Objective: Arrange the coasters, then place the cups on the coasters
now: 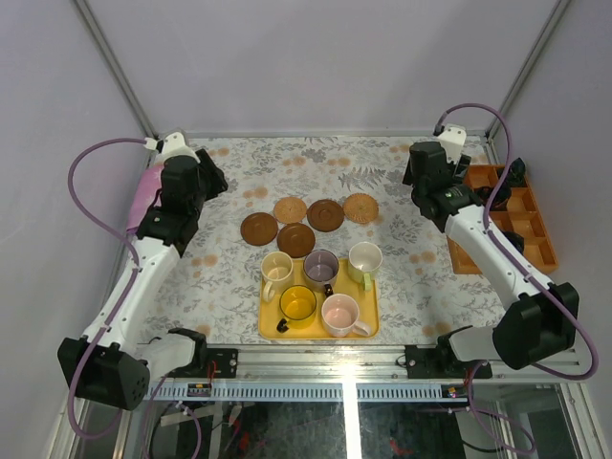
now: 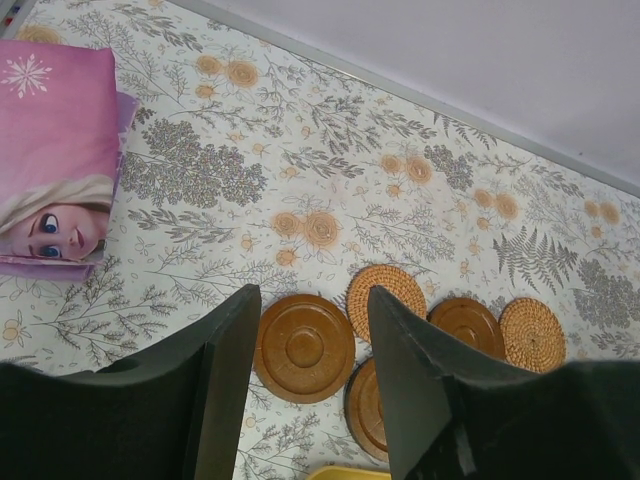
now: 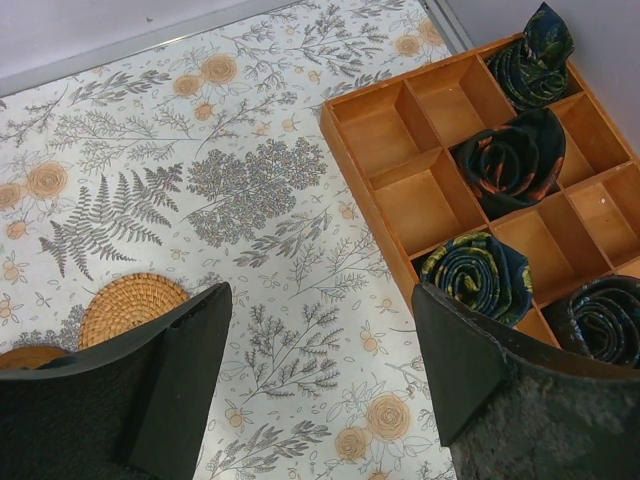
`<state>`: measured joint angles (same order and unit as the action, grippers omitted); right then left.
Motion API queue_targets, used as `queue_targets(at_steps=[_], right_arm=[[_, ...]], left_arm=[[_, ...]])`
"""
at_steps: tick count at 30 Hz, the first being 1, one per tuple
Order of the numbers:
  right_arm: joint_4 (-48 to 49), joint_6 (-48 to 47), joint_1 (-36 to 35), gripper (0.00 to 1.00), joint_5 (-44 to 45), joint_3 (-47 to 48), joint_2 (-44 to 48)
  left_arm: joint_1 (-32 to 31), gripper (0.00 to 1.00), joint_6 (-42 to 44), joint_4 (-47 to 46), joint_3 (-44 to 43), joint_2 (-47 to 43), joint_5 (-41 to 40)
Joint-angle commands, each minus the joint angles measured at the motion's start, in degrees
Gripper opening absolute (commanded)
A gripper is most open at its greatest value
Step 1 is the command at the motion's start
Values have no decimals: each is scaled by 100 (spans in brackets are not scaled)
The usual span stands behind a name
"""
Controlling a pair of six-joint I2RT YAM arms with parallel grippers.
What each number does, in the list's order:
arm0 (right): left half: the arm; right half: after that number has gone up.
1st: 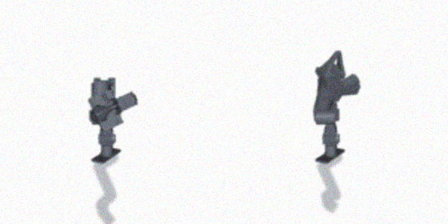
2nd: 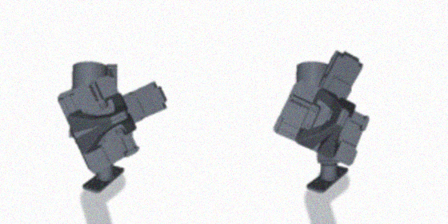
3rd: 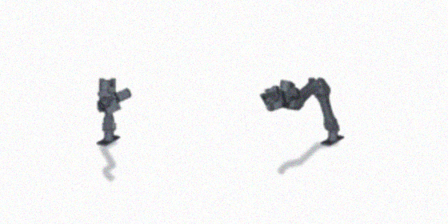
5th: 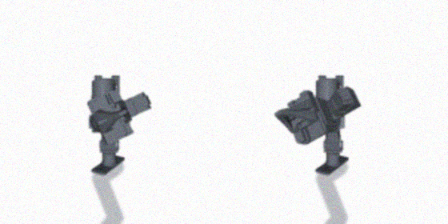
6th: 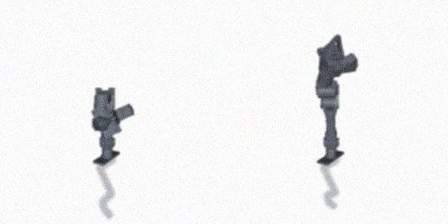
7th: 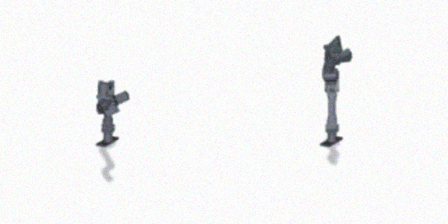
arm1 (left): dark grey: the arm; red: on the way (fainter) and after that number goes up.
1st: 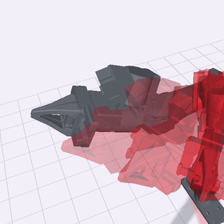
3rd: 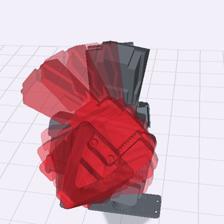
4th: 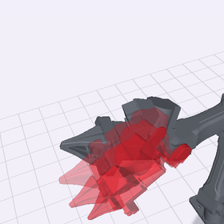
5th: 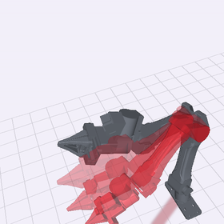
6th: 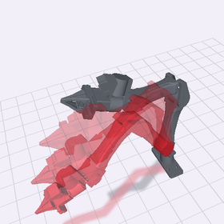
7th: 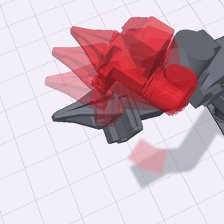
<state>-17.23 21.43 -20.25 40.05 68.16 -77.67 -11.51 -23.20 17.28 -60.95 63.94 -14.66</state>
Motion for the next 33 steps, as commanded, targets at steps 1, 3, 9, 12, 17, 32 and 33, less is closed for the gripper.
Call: queue_targets(at_steps=[1,3,9,12,17,32,33], right_arm=[[174,60,-34,80,53,182,-84],[176,90,-36,81,-34,187,-111],[58,292,-37,82,-558,198,-350],[140,345,-52,78,-1123,145,-508],[410,252,-197,66,-1981,124,-878],[178,-124,-729,6,-3451,1356,-2705],[140,-122,-742,2,-3546,1409,-2802]], left_arm=[[35,47,-50,-253,125,79,-100],[39,47,-132,-300,220,127,-24],[32,47,-451,-580,550,439,373],[35,47,-593,-610,628,703,589],[39,40,-752,-699,797,1088,736],[37,0,-819,-523,813,2042,1054],[37,0,-813,-495,802,2132,1068]])
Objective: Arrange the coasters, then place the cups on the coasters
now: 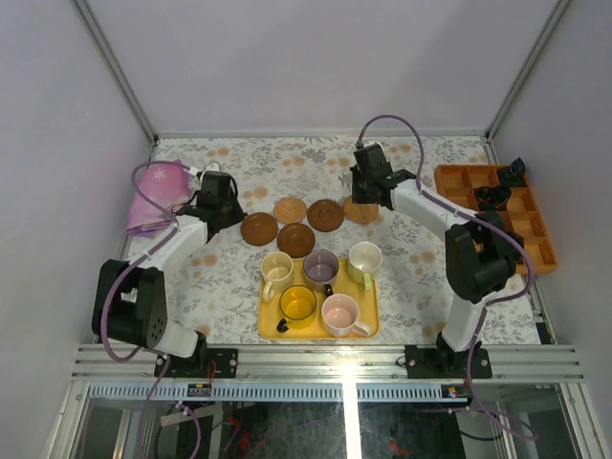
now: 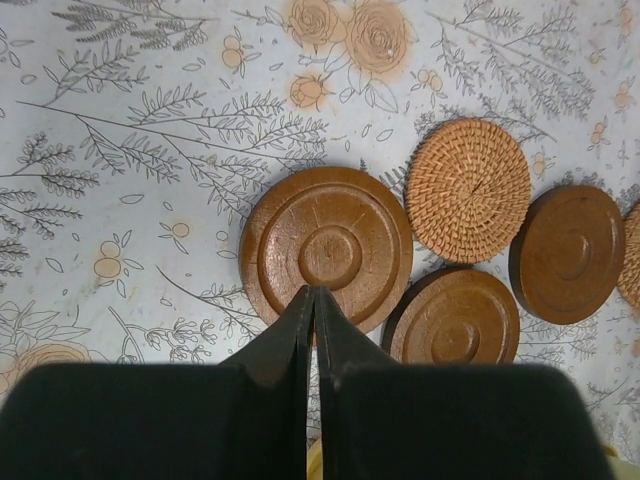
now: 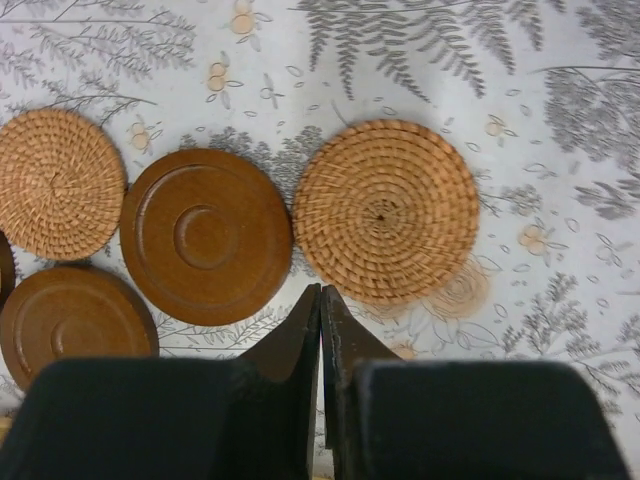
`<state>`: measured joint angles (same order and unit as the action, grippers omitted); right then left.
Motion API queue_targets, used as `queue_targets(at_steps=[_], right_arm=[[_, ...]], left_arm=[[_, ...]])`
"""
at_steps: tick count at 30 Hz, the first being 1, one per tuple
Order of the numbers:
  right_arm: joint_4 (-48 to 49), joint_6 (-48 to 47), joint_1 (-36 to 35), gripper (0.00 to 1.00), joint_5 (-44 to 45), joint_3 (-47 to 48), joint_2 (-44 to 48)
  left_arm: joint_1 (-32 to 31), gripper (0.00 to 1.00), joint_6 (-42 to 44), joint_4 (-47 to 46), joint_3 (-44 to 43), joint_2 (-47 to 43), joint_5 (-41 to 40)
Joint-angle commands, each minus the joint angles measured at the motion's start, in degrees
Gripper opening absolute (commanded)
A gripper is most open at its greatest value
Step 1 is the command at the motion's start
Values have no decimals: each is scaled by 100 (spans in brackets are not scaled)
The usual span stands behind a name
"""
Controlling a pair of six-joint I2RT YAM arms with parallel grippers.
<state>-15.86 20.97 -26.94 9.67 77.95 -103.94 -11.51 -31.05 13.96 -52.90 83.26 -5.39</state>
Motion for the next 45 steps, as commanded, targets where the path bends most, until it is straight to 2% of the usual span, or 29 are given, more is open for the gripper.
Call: queue_targets(at_steps=[1,10,25,34,39,45], right_arm=[[-50,-87,-87,0,-582,510,-264],[-377,-189,-284,0,-927,1101,-894],[-948,-321,-409,0,-1550,1983,-1925],[-1309,-339,-409,0,-1682,2534,-2642],[-1486,-385,-405,0,-1314,2856,-3023],[-1737,-479,-203,0,-707,3697,-3654]], left_arm=[[42,0,-14,-131,-14,252,162],[37,0,-67,-76,-29,795,314],[41,0,-59,-76,-553,1816,796],[35,0,-205,222,-975,2373,607],[50,0,-259,333,-1198,2573,461],[160,0,-314,632,-1704,2909,224]])
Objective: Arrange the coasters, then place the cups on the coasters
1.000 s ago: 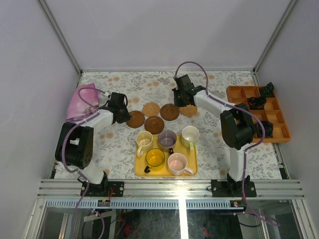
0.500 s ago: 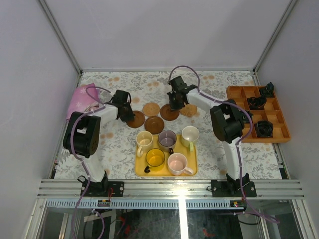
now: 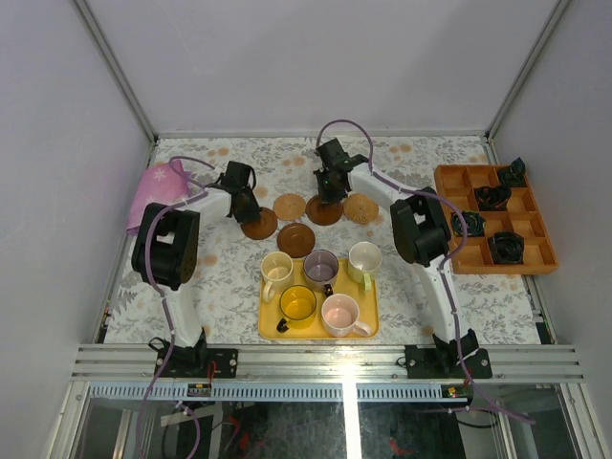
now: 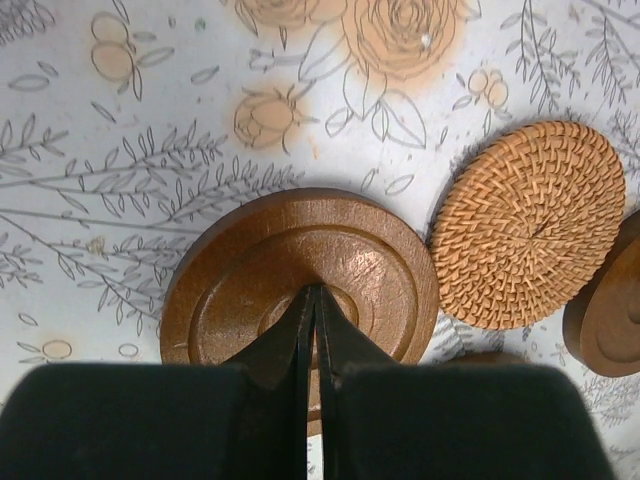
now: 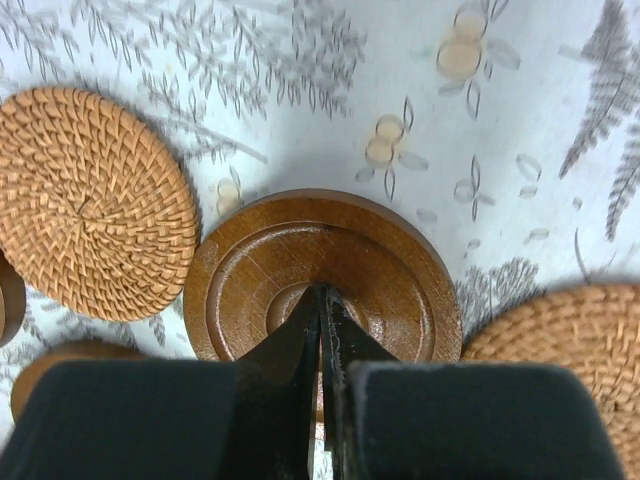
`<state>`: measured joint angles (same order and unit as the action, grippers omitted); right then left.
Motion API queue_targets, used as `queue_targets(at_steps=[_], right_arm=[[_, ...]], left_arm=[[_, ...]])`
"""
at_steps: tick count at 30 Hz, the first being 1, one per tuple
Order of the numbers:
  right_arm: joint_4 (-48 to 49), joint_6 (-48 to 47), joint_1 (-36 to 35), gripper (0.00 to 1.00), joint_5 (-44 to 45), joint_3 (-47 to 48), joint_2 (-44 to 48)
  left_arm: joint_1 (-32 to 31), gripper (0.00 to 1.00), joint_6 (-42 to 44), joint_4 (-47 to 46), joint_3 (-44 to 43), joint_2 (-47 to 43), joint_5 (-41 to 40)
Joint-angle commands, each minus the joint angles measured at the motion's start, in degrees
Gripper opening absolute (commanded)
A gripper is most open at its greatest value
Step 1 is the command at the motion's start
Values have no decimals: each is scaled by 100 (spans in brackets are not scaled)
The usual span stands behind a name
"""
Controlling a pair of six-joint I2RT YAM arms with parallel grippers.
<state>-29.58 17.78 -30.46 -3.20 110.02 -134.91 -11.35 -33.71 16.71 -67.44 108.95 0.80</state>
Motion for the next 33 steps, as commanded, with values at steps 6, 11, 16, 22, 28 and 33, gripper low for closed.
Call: queue_targets(at_steps=[6,11,16,22,28,33], right_arm=[[-438,165,785,0,395,1409,-1160],[-450,312,1277,0,619,1563,-1315],[-334,328,1667,0,1009,1025,-1061],[-142,433,1983,0,1549,-122,-557],[-166,749,2218,0,2095,-1176,27],[-344,927,2244,0,2277,-1797,591]], left_arm=[[352,0,-45,633,-825,676,-459],[473,0,-47,781,-1085,806,-539],[625,0,-65,834,-1220,924,-499],[719,0,19,868,-1453,1035,-453],[730,0,134,869,-1583,1104,-361],[729,0,172,884,-1618,1103,-346]])
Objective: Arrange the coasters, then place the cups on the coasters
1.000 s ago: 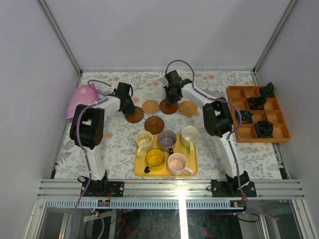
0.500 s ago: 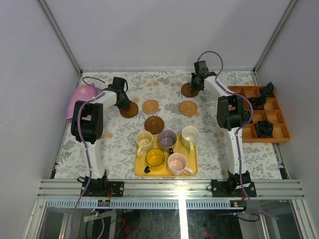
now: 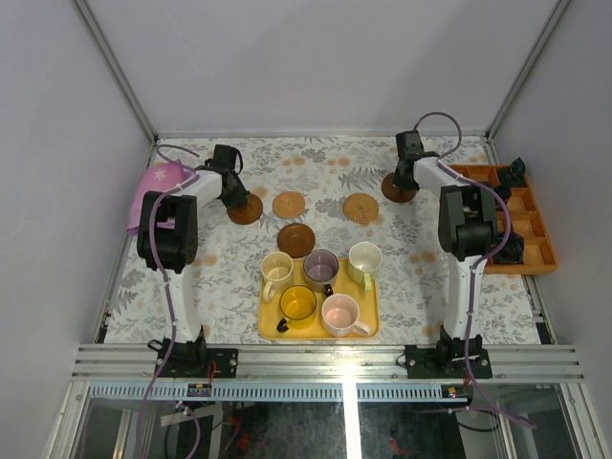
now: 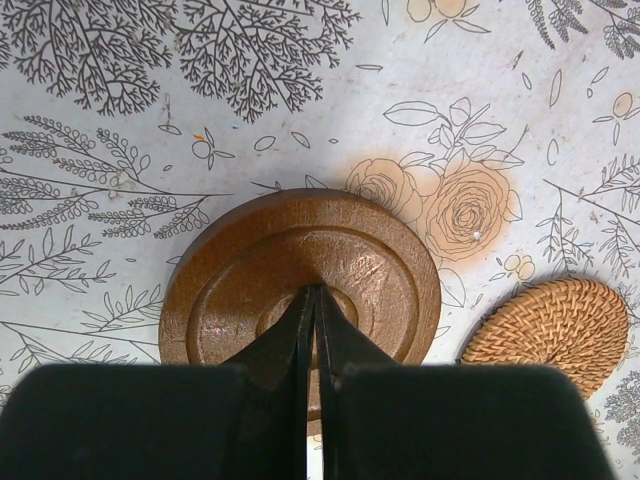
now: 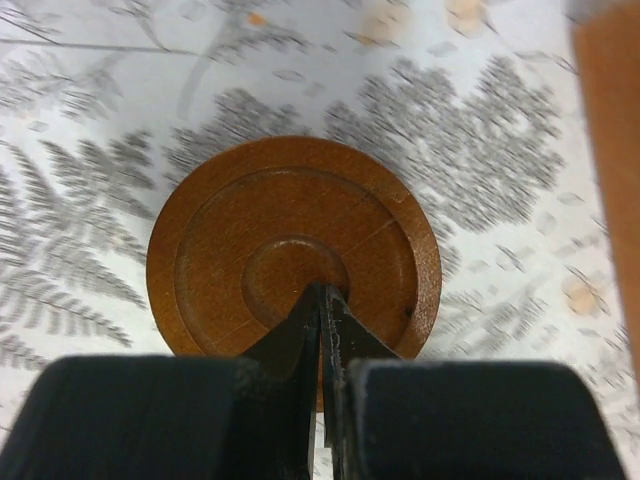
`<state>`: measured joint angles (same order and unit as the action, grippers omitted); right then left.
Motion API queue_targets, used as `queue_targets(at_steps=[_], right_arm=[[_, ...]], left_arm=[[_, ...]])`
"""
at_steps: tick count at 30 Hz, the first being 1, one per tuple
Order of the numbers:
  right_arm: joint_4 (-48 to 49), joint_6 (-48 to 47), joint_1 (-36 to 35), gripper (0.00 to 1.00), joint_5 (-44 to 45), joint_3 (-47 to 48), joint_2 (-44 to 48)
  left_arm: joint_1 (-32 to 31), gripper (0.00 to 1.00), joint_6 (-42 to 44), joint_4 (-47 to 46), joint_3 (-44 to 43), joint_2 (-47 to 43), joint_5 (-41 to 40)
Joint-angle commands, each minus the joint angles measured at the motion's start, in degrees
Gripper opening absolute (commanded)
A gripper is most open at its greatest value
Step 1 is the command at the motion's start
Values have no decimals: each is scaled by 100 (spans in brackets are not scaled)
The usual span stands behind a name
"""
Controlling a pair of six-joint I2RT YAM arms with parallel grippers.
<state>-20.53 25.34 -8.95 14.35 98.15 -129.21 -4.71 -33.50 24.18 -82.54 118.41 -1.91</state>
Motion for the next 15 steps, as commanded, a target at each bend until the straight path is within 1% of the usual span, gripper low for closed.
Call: queue_targets(at_steps=[1,5,11,15], right_arm=[[-1350,211,89,0,539,-677,110],[-1574,348,81,0,465,-1080,474],[-1620,373,-39,0,17,-1599,945],[-1658,210,-392,0,-34,-1505,1003]], left_arm=[[65,0,150,158,-125,156,-69],[83,0,159,226,-272,213,-24],[79,0,215,341,-553,377,236],[80,0,297,341,-663,485,503]])
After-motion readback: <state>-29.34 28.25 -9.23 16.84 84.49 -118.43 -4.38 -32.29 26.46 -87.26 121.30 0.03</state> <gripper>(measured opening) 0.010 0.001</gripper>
